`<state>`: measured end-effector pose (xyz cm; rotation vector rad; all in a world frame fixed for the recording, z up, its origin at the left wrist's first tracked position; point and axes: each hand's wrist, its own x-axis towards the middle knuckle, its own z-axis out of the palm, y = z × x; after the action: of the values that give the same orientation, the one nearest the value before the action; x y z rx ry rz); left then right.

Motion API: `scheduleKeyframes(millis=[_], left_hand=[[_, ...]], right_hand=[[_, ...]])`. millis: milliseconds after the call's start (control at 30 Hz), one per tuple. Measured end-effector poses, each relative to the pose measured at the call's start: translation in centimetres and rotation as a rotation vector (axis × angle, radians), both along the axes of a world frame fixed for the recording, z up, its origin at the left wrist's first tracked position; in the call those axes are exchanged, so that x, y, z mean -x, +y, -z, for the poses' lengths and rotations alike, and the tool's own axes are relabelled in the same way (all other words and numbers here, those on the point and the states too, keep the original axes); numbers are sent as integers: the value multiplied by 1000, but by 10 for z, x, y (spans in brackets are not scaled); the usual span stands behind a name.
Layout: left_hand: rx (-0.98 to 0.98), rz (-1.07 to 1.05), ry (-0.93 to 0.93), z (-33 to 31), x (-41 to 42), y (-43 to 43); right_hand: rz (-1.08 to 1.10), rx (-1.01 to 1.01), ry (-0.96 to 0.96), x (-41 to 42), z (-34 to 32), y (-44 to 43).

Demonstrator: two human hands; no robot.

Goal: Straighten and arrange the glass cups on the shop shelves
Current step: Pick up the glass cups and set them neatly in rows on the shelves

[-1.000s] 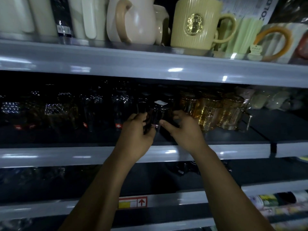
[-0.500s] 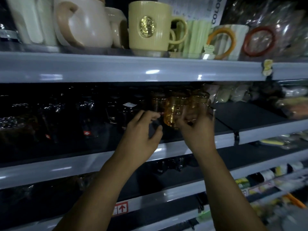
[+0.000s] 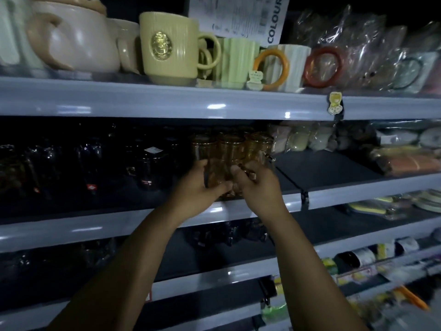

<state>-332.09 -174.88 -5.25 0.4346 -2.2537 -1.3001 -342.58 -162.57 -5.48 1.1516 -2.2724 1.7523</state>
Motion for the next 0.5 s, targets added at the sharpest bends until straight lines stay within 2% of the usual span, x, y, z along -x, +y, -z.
scheduleKeyframes(millis=[167,267,367,500], left_hand=[[-181,-6,44,-14,9,18],[-307,81,87,-19,9,36],[-560,97,188,-23,10,51],[-767,-21,309,-16,8,76]], right_hand=[[-121,134,-187,17,-14,20],[-212,141,-258,25,-25,36],[-278,112,-328,27,-39,46],[-352,-27,-193,25,-45,59]])
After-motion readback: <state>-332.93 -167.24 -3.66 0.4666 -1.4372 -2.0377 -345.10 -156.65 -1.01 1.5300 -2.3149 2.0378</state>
